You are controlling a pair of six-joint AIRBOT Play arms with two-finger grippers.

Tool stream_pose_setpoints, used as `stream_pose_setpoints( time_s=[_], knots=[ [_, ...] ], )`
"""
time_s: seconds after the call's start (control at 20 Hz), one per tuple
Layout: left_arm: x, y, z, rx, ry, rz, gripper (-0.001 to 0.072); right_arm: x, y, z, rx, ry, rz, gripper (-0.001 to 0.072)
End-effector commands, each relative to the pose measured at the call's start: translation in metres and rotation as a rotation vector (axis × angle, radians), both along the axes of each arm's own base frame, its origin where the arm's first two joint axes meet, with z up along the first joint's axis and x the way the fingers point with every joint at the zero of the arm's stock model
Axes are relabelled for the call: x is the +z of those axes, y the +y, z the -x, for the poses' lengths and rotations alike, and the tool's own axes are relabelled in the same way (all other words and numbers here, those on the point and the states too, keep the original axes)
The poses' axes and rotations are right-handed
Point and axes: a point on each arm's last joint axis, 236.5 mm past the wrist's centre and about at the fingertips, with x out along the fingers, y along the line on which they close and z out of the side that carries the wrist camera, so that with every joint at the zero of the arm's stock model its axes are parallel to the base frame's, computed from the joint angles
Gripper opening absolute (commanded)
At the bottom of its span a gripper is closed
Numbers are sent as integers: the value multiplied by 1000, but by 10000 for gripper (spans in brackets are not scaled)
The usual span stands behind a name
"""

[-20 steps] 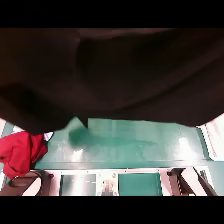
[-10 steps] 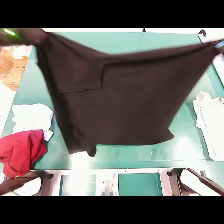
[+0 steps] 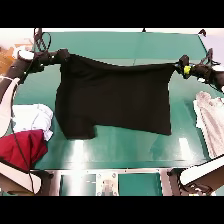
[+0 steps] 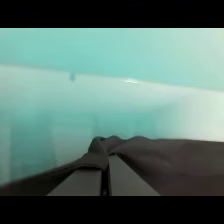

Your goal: Fold the shirts.

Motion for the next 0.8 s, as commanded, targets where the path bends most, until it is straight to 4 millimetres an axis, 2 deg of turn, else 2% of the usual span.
stream_pose_setpoints(
  time_s=[0.0, 0.05, 0.15, 0.3, 0.45, 0.6, 0.75],
  knots=[
    [7, 11, -13, 18, -50, -19, 25, 12, -2, -18, 23, -43, -8, 16],
    [5, 15, -11, 13, -41, -29, 24, 9, 2, -13, 55, -28, -10, 16],
    [-5, 27, -3, -19, -2, -49, 24, -12, 12, 6, 144, 58, 34, 15],
    [-29, 39, 23, -120, 104, -101, 25, -48, 19, 53, 250, 244, 120, 14],
    [-50, 41, 46, -208, 188, -169, 25, -61, 22, 95, 283, 332, 182, 15],
    [-67, 37, 63, -257, 250, -177, 25, -85, 27, 133, 304, 421, 195, 15],
    [-95, 36, 81, -275, 325, -173, 25, -111, 36, 154, 310, 484, 163, 15]
  ],
)
